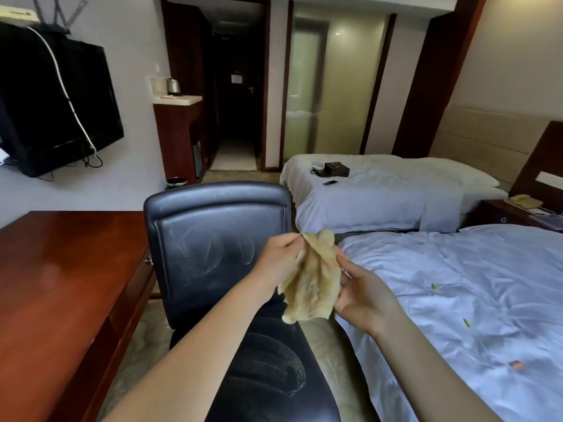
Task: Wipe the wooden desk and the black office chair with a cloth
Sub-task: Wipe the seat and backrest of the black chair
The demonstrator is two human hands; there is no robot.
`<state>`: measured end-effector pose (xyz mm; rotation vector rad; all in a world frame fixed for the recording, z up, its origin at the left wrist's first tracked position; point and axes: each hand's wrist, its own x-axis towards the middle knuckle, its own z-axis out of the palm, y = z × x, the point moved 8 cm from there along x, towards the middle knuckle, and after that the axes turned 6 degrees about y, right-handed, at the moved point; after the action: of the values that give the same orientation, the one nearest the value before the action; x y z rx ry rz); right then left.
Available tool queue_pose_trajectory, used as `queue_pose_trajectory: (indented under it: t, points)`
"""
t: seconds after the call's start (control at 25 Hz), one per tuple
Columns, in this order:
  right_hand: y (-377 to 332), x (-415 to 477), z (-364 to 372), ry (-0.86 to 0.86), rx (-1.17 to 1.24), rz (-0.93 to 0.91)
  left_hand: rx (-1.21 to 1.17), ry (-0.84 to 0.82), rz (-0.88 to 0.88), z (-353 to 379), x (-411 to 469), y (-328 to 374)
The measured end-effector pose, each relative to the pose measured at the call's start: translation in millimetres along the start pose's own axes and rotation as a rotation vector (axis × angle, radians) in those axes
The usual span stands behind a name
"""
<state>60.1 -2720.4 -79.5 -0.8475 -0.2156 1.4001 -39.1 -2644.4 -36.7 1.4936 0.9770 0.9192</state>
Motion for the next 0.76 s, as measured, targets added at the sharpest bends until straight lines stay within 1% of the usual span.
queue_pose_trajectory:
  t: [0.12, 0.16, 0.2, 0.28, 0.36, 0.4, 0.44, 0.52, 0.6, 0.64, 0.68, 0.76]
  points:
    - [-5.6, 13.8, -25.8, 0.191, 0.067, -0.044, -0.04, 0.178, 0.066, -29.1, 14.6, -5.9]
    - [-5.9, 17.2, -34.7, 0.247, 0.104, -0.044, -0.05, 0.22, 0.065, -39.8, 20.2, -7.3]
    - [-4.1, 22.3, -43.8, 0.308, 0.12, -0.042, -0.077, 0.218, 0.038, -49.1, 27.8, -10.9]
    - [4.3, 33.3, -60.0, 0.398, 0.075, -0.05, -0.18, 0.096, -0.031, -55.0, 39.9, -16.9]
    - [22.6, 43.4, -65.6, 0.422, -0.011, -0.035, -0.277, -0.048, -0.058, -51.3, 44.1, -17.1]
    - [36.1, 48.4, -64.3, 0.408, -0.035, -0.008, -0.274, -0.093, -0.046, -48.2, 45.7, -17.5]
    - [51.0, 53.1, -59.9, 0.359, -0.053, 0.026, -0.262, -0.124, -0.037, -44.3, 46.1, -19.3]
    - [78.2, 58.9, -44.4, 0.165, -0.033, 0.083, -0.233, -0.174, -0.054, -34.3, 44.7, -24.8]
    - [99.1, 61.9, -30.2, -0.057, 0.044, 0.135, -0.192, -0.228, -0.088, -24.5, 41.6, -31.6]
    - [104.6, 60.6, -24.2, -0.138, 0.074, 0.153, -0.176, -0.242, -0.104, -21.1, 40.3, -34.5]
    - [107.3, 60.3, -22.4, -0.187, 0.094, 0.172, -0.175, -0.233, -0.128, -19.2, 39.2, -38.3]
    - [104.3, 61.2, -24.0, -0.222, 0.108, 0.188, -0.2, -0.173, -0.194, -20.9, 39.1, -47.5]
